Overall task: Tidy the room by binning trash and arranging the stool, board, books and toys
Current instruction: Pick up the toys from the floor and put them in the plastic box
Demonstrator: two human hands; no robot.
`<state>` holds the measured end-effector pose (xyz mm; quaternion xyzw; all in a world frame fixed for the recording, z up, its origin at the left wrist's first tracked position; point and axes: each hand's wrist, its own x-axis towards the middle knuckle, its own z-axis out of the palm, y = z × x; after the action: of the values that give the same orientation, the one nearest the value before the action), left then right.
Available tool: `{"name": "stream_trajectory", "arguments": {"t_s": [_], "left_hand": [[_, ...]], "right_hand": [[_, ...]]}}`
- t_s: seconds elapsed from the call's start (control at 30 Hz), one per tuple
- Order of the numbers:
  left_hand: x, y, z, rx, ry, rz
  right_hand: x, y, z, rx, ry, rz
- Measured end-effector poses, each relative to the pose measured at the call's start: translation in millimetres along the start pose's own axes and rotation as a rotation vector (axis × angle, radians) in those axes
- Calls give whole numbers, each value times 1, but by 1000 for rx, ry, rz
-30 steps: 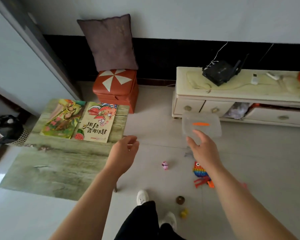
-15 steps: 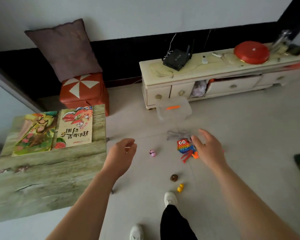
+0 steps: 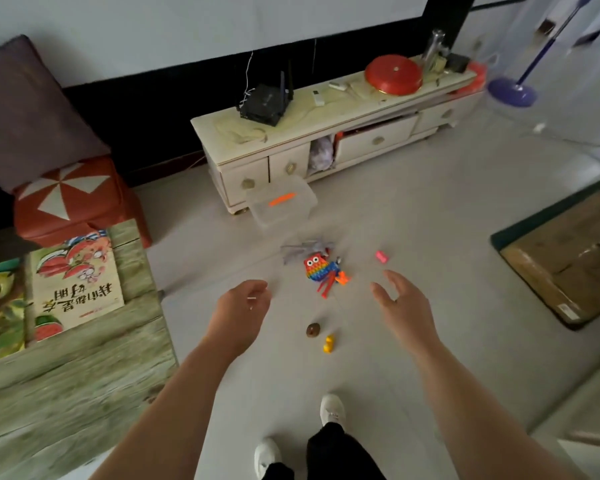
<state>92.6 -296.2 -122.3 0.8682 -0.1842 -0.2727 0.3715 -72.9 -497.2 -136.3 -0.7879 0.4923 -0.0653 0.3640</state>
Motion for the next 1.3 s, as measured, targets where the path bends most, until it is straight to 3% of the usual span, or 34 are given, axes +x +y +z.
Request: {"name": "stream_trajectory", "arguments": {"t_s": [0.23, 0.47, 0.63, 0.9, 1.07, 1.3], "left_hand": [[55, 26, 33, -2, -27, -41], [173, 78, 111, -24, -19, -115], [261, 77, 159, -52, -15, -180], [408, -6, 233, 17, 40, -214], [510, -110, 290, 21, 94, -243], [627, -220, 317, 162, 211, -284]], "right_hand": [[63, 10, 0, -23, -45, -37], [214, 33, 6, -47, -124, -63], [315, 58, 36, -87, -192, -36], [448, 104, 154, -88, -224, -71], [528, 139, 281, -86, -261, -141], [621, 156, 413, -67, -212, -229]]}}
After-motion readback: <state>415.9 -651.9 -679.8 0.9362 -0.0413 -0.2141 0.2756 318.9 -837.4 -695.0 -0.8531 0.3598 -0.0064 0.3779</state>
